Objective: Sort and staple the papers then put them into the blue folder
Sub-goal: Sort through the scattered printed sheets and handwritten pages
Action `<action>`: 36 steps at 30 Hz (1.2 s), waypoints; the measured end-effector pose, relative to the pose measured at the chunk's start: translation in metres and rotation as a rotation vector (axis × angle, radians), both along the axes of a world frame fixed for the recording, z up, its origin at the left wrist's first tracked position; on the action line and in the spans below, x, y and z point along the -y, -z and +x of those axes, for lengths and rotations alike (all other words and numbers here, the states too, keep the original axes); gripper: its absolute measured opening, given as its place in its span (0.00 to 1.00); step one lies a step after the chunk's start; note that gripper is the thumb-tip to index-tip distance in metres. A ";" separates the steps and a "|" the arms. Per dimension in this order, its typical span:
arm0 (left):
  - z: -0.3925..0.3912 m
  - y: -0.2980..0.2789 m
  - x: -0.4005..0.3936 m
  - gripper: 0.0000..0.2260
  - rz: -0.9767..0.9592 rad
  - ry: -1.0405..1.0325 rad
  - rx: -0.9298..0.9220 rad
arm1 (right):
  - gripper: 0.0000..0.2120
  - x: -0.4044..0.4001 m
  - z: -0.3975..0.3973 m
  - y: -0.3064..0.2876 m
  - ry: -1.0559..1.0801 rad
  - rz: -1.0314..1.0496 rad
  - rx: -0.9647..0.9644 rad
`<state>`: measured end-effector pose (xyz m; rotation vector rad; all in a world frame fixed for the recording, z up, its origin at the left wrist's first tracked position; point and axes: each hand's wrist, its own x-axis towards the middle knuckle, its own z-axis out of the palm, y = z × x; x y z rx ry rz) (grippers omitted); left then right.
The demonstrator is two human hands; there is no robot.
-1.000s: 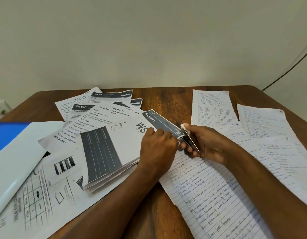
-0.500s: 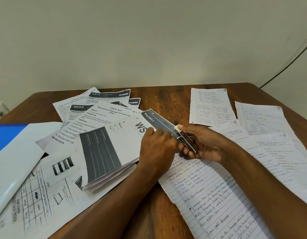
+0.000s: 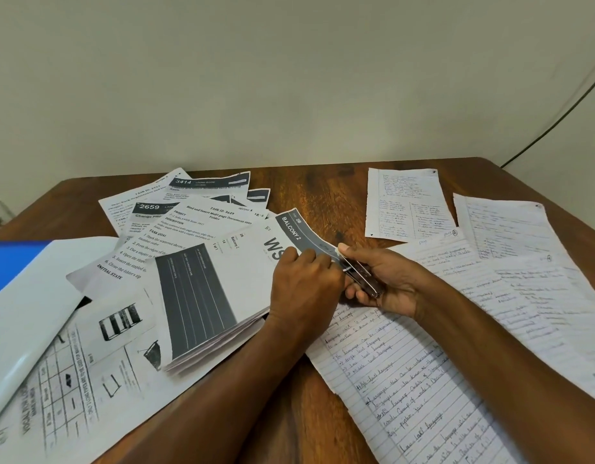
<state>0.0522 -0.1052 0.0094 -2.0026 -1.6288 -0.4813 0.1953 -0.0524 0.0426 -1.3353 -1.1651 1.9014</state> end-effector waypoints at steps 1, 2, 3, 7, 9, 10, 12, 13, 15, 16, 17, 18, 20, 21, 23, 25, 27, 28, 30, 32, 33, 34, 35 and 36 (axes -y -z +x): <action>0.000 0.000 0.000 0.10 -0.003 -0.003 0.002 | 0.16 0.000 0.000 0.000 0.001 -0.002 -0.003; 0.000 0.001 0.000 0.10 -0.008 -0.008 0.007 | 0.16 0.000 0.000 0.000 0.003 -0.003 -0.008; 0.001 0.002 0.000 0.11 -0.015 -0.012 0.014 | 0.16 0.001 -0.001 -0.001 0.005 -0.007 -0.013; 0.001 0.001 0.002 0.12 -0.024 -0.003 0.034 | 0.15 0.002 -0.003 -0.001 0.023 -0.021 -0.035; 0.001 0.001 0.001 0.11 -0.020 -0.003 0.038 | 0.15 0.003 -0.004 0.000 0.028 -0.016 -0.036; 0.001 0.001 0.001 0.11 -0.021 -0.006 0.037 | 0.15 0.003 -0.003 0.000 0.031 -0.016 -0.037; 0.001 0.002 0.001 0.11 -0.029 -0.016 0.031 | 0.16 0.004 -0.003 0.000 0.042 -0.016 -0.040; 0.001 0.003 0.001 0.12 -0.034 -0.021 0.029 | 0.16 0.004 -0.003 -0.001 0.045 -0.015 -0.041; 0.001 0.003 0.001 0.12 -0.036 -0.021 0.028 | 0.16 0.004 -0.002 -0.001 0.043 -0.014 -0.044; 0.001 0.004 0.001 0.12 -0.034 -0.018 0.030 | 0.15 0.004 -0.002 0.000 0.042 -0.014 -0.047; 0.001 0.003 0.001 0.12 -0.033 -0.016 0.032 | 0.15 0.003 -0.002 0.000 0.041 -0.013 -0.048; 0.001 0.003 0.001 0.12 -0.031 -0.014 0.035 | 0.15 0.003 -0.002 0.000 0.040 -0.012 -0.048; 0.001 0.003 0.002 0.12 -0.024 -0.011 0.041 | 0.15 0.003 -0.003 0.000 0.042 -0.011 -0.051; 0.001 0.003 0.002 0.12 -0.020 -0.008 0.044 | 0.15 0.003 -0.003 0.001 0.045 -0.011 -0.053; 0.001 0.003 0.002 0.11 -0.015 0.001 0.047 | 0.14 0.003 -0.003 0.001 0.055 -0.013 -0.057; 0.001 0.003 0.001 0.11 -0.008 0.007 0.045 | 0.13 0.004 -0.004 0.001 0.067 -0.015 -0.062; 0.001 0.003 0.001 0.09 0.008 0.019 0.047 | 0.13 0.004 -0.004 0.001 0.086 -0.002 -0.055; 0.001 0.002 0.000 0.08 0.019 0.029 0.053 | 0.12 0.004 -0.005 0.002 0.096 0.016 -0.042; 0.001 0.001 0.000 0.07 0.036 0.046 0.063 | 0.12 0.003 -0.005 0.004 0.112 0.061 -0.018; 0.000 0.002 0.001 0.06 0.037 0.054 0.069 | 0.11 0.004 -0.007 0.006 0.120 0.085 -0.009; -0.001 0.002 0.001 0.06 0.032 0.051 0.071 | 0.11 0.004 -0.008 0.006 0.119 0.090 -0.008; -0.001 0.003 0.001 0.06 0.027 0.044 0.074 | 0.11 0.005 -0.008 0.006 0.116 0.093 -0.008; -0.002 0.004 0.001 0.06 0.022 0.039 0.077 | 0.12 0.005 -0.008 0.006 0.113 0.096 -0.009; -0.002 0.005 0.001 0.06 0.021 0.035 0.081 | 0.12 0.006 -0.008 0.006 0.111 0.099 -0.007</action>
